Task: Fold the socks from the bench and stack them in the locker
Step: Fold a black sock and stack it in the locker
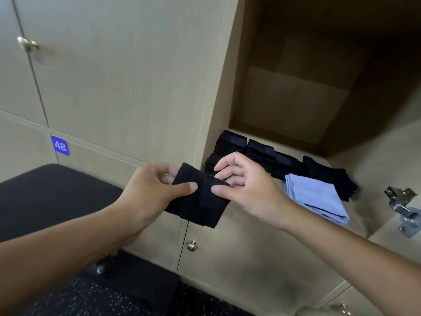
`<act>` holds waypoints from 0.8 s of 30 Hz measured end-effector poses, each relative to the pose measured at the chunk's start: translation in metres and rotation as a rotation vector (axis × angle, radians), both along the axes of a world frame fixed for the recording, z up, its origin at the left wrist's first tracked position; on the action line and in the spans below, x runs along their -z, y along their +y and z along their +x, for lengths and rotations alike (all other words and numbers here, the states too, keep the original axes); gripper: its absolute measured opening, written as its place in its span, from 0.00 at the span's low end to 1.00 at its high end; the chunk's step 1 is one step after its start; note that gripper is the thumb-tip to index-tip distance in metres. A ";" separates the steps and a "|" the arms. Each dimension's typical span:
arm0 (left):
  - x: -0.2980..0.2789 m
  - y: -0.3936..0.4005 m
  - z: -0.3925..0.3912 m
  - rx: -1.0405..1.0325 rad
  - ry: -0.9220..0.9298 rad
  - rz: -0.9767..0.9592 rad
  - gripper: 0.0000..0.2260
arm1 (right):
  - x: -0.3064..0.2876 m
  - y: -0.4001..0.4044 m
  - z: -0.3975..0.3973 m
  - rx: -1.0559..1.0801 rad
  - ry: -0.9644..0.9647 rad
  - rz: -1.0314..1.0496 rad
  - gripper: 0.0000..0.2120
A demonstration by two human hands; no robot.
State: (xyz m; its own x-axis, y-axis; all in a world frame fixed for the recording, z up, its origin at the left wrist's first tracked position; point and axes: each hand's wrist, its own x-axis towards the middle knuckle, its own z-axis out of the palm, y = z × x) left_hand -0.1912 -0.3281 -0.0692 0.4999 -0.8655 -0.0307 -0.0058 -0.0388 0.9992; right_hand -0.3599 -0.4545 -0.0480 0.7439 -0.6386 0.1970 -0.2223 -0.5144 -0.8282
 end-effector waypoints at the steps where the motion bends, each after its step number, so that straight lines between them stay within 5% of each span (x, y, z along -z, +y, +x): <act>1: 0.000 -0.001 0.000 -0.012 -0.013 -0.008 0.06 | 0.000 0.002 0.000 -0.033 0.014 -0.056 0.13; 8: 0.000 -0.011 -0.003 -0.002 -0.128 -0.033 0.05 | -0.012 -0.004 -0.005 -0.091 0.164 -0.387 0.10; 15: 0.006 -0.015 -0.008 0.086 -0.385 0.023 0.05 | -0.024 -0.047 -0.031 0.111 0.003 -0.292 0.11; 24: 0.009 -0.013 -0.021 0.178 -0.606 0.047 0.04 | -0.039 -0.123 -0.079 0.629 -0.261 -0.043 0.16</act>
